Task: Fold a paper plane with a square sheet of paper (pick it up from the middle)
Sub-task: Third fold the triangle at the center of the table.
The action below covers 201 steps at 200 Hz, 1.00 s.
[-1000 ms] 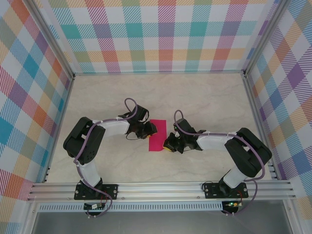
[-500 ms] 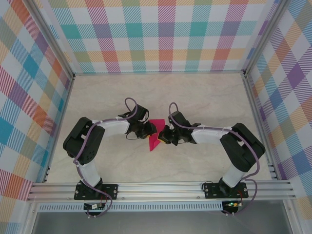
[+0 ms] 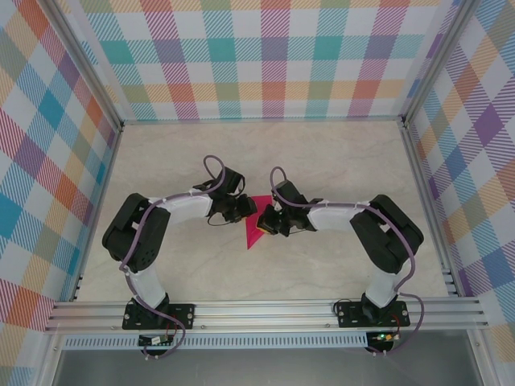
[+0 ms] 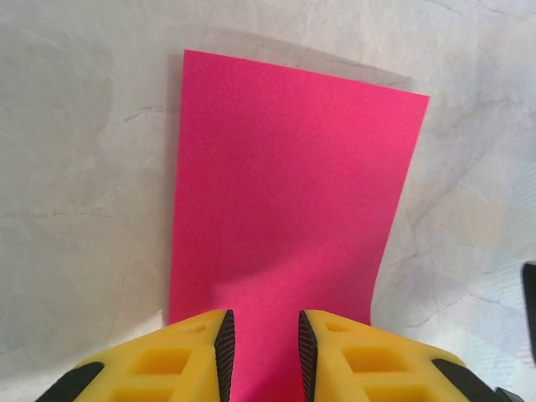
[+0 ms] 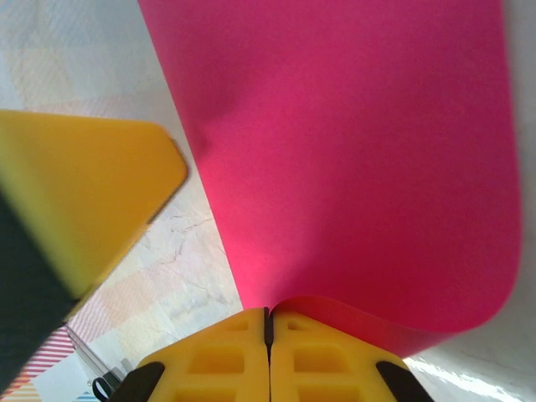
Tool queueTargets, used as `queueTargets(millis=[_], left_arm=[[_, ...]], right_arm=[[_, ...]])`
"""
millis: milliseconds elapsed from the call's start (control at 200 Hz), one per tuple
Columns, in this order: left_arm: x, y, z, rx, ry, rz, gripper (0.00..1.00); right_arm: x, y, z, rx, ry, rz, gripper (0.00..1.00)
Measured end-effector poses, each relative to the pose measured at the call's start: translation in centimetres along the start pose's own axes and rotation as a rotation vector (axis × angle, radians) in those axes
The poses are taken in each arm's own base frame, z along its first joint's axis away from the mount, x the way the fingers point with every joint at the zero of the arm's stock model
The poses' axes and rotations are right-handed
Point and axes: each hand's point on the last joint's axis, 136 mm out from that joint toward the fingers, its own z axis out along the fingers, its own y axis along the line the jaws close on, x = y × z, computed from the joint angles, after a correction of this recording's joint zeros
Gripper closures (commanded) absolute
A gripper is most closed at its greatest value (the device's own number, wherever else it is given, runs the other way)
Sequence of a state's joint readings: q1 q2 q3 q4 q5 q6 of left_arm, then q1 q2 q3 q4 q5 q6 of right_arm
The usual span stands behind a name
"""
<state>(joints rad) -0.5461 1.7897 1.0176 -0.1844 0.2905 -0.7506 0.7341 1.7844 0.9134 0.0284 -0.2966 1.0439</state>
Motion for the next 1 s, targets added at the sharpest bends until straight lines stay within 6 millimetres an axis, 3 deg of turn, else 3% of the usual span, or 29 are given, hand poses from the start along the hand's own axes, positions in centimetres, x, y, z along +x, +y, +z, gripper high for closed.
queueTargets(millis=[150,1005], left_arm=[[0.4,0.9,1.0,-0.025,0.022,-0.007,0.72],[-0.1,0.8,0.6,-0.027,0.016,-0.004,0.74]], right_arm=[[-0.1,0.2,0.3,-0.003,0.006,-0.022,0.94],[-0.1,0.2,1.4,0.008,0.049,-0.126,0.94]])
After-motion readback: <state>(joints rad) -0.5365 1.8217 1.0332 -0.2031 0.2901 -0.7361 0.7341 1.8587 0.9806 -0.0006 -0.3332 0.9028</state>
